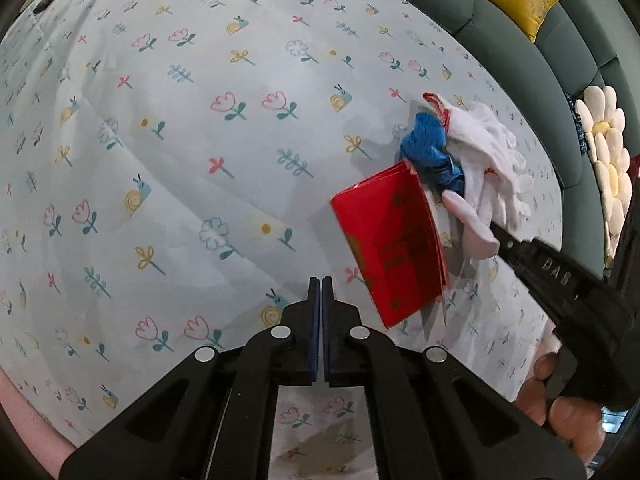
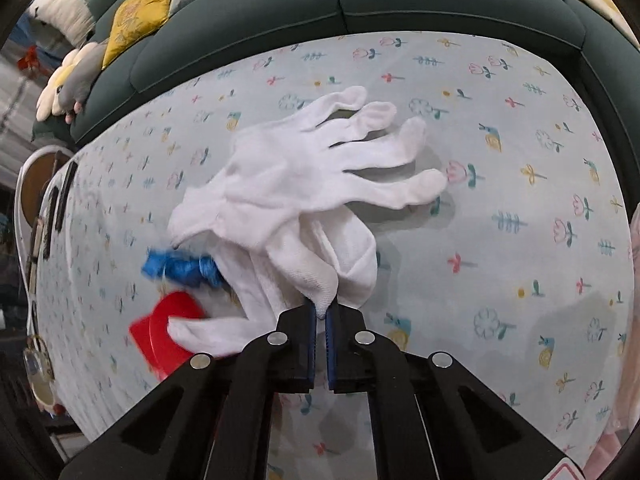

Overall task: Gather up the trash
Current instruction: 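Grasp the red card with the left tool while the right tool grasps a white glove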

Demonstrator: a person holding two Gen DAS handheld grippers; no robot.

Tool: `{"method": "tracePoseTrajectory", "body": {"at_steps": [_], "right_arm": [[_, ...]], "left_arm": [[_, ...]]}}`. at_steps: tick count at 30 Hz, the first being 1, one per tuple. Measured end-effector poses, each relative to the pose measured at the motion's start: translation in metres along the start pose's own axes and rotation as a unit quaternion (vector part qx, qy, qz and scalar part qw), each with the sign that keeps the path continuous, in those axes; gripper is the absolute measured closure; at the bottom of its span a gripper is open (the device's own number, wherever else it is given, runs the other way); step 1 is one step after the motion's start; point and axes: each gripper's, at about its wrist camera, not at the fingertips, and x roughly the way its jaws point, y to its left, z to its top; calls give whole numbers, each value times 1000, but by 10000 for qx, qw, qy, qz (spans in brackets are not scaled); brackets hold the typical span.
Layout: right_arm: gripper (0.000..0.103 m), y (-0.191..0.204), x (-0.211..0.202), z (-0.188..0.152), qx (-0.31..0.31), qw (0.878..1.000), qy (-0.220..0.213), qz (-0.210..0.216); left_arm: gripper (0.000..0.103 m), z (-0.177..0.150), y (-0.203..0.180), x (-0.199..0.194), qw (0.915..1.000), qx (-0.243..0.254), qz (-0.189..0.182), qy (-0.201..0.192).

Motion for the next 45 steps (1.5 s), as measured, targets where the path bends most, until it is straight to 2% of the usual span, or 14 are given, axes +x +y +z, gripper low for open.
{"method": "tracePoseTrajectory", "body": {"at_steps": [7, 9, 10, 11, 12, 16, 19, 25, 36, 40, 45], "right_arm": [[100, -10, -20, -25, -119, 9999, -95, -14], [100, -21, -30, -39, -56, 9998, -160, -38], [100, -26, -34, -44, -5, 9999, -168, -25], [100, -35, -38, -52, 99, 9998, -177, 0], [100, -45, -42, -61, 208, 9996, -175, 9], [100, -75, -50, -86, 522, 9985, -129, -49], [100, -89, -54, -98, 676, 9976, -106, -85], [100, -96, -68, -102, 775, 9967, -253, -2], [100, -78, -127, -101, 687, 9927, -919, 368], [100, -82, -153, -104, 689, 9899, -1164, 415], [99, -97, -188, -109, 750, 9849, -1516, 372]], "left_arm": [[99, -4, -11, -16, 9975, -80, -660, -257], [86, 0, -22, -15, 9970, -39, -719, -286], [73, 2, -26, -15, 9968, -26, -741, -293], [68, 4, -30, -13, 9968, -21, -737, -308], [68, 6, -33, -11, 9970, -5, -707, -308], [70, 15, -44, 3, 9979, -6, -610, -217], [92, 16, -55, 18, 9987, 80, -500, -66], [103, 1, -59, 8, 9982, 311, -488, -143], [103, -35, -78, -51, 9943, 724, -543, -559], [103, -50, -96, -67, 9913, 966, -606, -653], [103, -75, -131, -87, 9837, 1448, -741, -763]]}}
